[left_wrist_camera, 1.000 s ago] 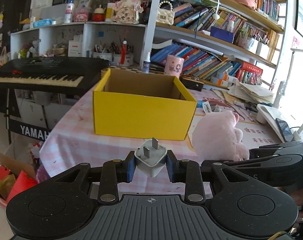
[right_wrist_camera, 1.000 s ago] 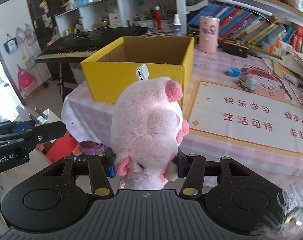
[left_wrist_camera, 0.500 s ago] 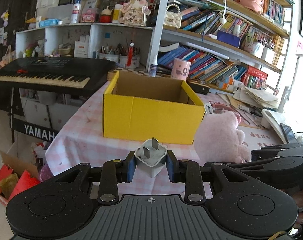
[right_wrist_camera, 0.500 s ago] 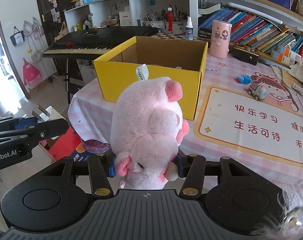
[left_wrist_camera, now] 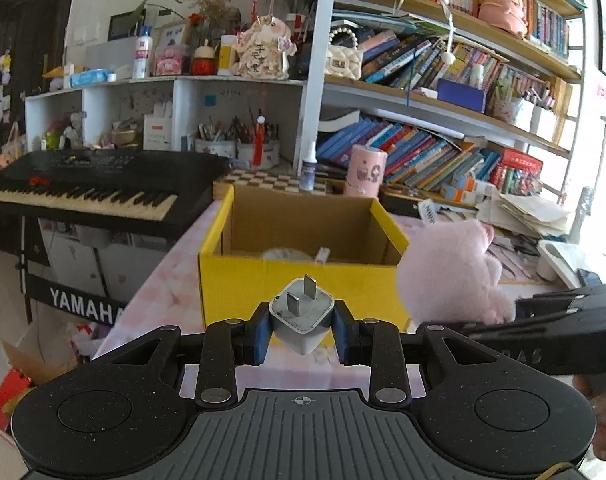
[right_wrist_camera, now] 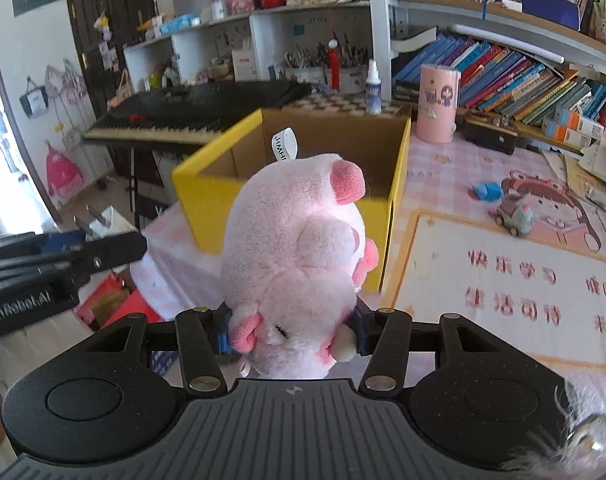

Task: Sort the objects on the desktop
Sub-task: 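Carry plug adapter with left gripper while right gripper carries plush pig toward yellow box, then lower adapter into yellow box and open left gripper while right gripper drops plush pig in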

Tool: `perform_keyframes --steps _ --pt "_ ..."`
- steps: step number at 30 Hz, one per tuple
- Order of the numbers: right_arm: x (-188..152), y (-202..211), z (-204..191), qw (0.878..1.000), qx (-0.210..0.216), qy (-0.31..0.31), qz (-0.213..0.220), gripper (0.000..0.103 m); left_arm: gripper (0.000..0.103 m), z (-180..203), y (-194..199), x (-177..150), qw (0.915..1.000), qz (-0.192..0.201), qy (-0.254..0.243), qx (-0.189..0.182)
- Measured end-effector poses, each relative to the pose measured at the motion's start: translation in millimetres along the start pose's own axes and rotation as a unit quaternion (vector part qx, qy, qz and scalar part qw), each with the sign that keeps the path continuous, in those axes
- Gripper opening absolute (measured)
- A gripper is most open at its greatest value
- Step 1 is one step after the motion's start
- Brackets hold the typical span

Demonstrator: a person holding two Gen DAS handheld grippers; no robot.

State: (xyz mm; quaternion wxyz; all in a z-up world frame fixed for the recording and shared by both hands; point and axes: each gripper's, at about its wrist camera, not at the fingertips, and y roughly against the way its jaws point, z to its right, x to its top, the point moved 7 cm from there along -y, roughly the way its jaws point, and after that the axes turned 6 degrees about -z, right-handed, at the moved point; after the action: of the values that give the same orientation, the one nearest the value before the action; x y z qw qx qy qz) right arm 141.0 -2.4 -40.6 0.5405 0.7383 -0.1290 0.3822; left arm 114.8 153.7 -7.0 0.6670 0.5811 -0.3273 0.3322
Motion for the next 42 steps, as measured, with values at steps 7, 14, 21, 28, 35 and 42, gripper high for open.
perform_keyframes --steps 7,14,21,28,35,42 --pt "54.4 -13.2 22.2 0.999 0.007 -0.003 0.034 0.049 0.030 1.6 -34.1 32.4 0.9999 0.010 -0.004 0.010" --pt "105.3 -29.1 41.8 0.998 0.026 0.007 0.058 0.049 0.030 8.9 -76.4 63.1 0.9993 0.021 -0.010 0.030" --pt "134.2 -73.0 55.7 0.997 0.038 0.052 0.039 0.050 0.030 10.7 -121.0 70.4 0.9985 -0.010 -0.014 0.053" --pt "139.8 -119.8 62.4 0.992 0.039 0.118 0.006 0.050 0.030 6.6 -160.9 55.3 0.9942 -0.074 -0.017 0.076" --pt "138.2 -159.3 55.8 0.976 0.043 0.213 -0.029 0.050 0.030 10.5 -174.0 43.7 0.9895 -0.113 -0.031 0.084" --pt "131.4 -190.1 54.9 0.956 0.042 0.276 -0.088 0.051 0.031 10.8 -185.5 42.0 0.9871 -0.135 -0.028 0.082"
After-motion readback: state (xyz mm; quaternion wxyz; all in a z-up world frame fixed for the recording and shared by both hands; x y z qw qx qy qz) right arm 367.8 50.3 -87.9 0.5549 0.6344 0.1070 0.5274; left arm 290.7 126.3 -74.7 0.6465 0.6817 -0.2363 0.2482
